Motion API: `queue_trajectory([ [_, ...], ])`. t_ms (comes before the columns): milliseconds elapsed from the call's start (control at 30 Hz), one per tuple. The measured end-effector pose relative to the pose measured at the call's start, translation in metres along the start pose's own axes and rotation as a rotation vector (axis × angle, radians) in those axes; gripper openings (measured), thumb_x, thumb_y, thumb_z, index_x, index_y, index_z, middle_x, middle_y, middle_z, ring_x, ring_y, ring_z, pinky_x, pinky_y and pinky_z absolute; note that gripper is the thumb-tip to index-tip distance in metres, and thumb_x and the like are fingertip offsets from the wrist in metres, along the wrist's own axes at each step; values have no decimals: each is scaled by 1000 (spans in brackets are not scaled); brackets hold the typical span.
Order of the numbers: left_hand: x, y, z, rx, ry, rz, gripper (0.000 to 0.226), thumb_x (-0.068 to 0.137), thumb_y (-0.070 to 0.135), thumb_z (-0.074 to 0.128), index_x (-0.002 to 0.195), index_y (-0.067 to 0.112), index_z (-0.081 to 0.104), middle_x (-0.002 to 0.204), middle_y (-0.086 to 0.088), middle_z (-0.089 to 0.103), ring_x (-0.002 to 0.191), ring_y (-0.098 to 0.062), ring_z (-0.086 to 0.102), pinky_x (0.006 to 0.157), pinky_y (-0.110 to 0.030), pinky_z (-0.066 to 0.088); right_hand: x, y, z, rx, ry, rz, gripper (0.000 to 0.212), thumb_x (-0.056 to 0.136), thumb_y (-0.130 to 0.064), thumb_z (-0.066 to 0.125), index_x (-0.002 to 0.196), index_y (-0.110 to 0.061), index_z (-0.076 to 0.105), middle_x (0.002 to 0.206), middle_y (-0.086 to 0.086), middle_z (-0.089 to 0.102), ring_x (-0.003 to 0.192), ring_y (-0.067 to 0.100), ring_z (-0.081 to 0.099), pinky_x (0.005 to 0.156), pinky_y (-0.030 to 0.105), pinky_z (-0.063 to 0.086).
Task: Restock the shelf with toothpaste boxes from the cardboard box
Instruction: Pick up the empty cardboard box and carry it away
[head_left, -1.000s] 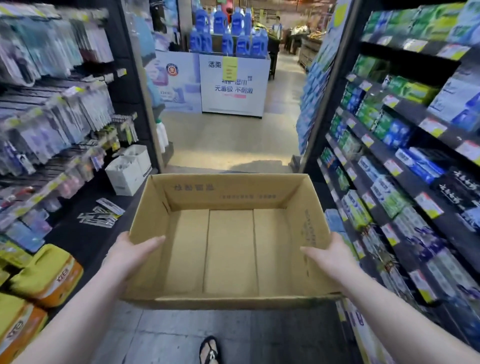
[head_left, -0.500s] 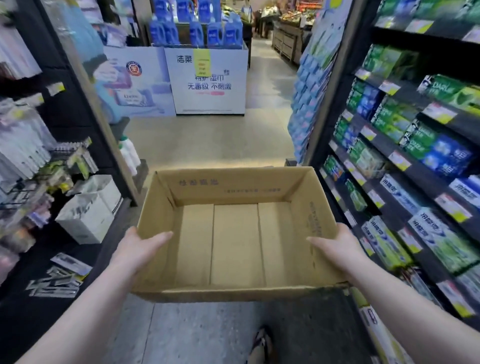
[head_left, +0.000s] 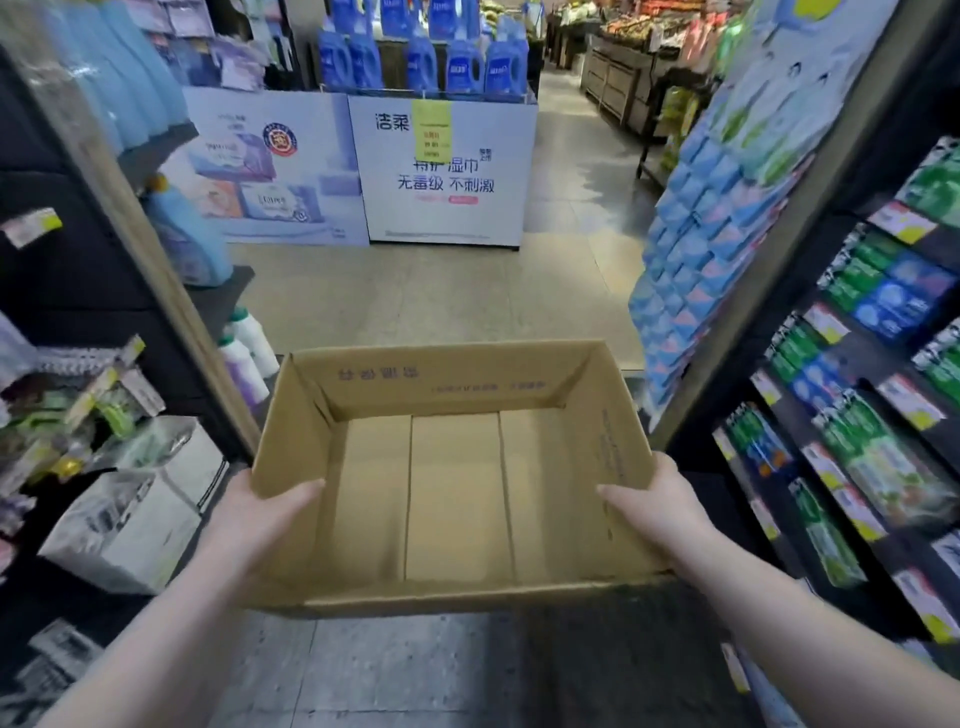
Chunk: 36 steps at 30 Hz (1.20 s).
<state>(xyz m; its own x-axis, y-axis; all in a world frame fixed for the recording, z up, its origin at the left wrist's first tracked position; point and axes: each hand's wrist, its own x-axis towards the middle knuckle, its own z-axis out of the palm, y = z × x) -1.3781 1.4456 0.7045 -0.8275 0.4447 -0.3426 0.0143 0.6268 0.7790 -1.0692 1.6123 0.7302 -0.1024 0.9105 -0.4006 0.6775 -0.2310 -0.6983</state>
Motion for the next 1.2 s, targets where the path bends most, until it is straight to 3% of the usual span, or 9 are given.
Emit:
queue_trajectory([
  [67,43,16,2,-19,14,4,63,66,43,76,115,11,53,104,-12,63,94,-32,63,83,-43,53,36,-34,13,-23,4,-6,62,79,-34,66,130,-17,35,121,8,55,102,29,57,78,36,49],
  [167,117,38,8,-70,-10,9,56,68,39,77,111,11,56,103,-13,67,87,-29,65,82,-43,54,94,-79,39,-50,4,1,67,77,-37,67,132,-17,34,124,10,55,105,30,56,84,41,51],
  [267,190,67,15,-34,-21,33,49,67,38,78,102,14,53,102,-12,66,93,-31,65,85,-42,52,146,-122,68,-41,16,24,68,77,-36,67,133,-18,34,123,10,55,104,31,57,89,47,51],
  [433,302,131,20,74,-91,61,75,67,46,75,127,12,46,120,-11,62,107,-35,59,87,-38,47,220,-185,102,26,32,105,71,78,-34,67,137,-17,30,125,12,54,105,31,57,90,48,50],
  [533,364,176,35,140,-150,97,83,65,51,74,131,14,43,126,-13,59,113,-36,56,96,-47,47,256,-211,111,66,70,155,71,77,-34,68,136,-17,31,126,12,54,107,32,57,89,48,50],
  [667,426,233,78,182,-240,154,83,66,50,74,132,11,42,129,-16,56,112,-38,55,96,-51,46,313,-233,107,147,110,218,69,77,-32,69,134,-18,32,123,11,55,103,29,57,85,47,52],
  [800,485,287,141,176,-285,175,76,74,40,73,134,9,40,132,-18,53,116,-39,52,93,-46,45,386,-246,102,192,163,248,67,72,-34,71,127,-16,38,115,10,59,97,28,61,84,48,54],
  [1067,580,390,253,271,-296,148,77,76,39,71,138,10,34,135,-20,50,116,-41,51,95,-52,45,543,-291,64,242,119,300,71,77,-30,69,136,-17,31,129,10,53,109,27,57,89,46,52],
  [1200,621,434,302,321,-314,153,71,74,39,72,131,10,41,128,-19,56,110,-40,56,93,-50,48,612,-305,43,221,128,326,71,78,-33,68,136,-19,29,130,9,51,111,27,55,86,43,50],
])
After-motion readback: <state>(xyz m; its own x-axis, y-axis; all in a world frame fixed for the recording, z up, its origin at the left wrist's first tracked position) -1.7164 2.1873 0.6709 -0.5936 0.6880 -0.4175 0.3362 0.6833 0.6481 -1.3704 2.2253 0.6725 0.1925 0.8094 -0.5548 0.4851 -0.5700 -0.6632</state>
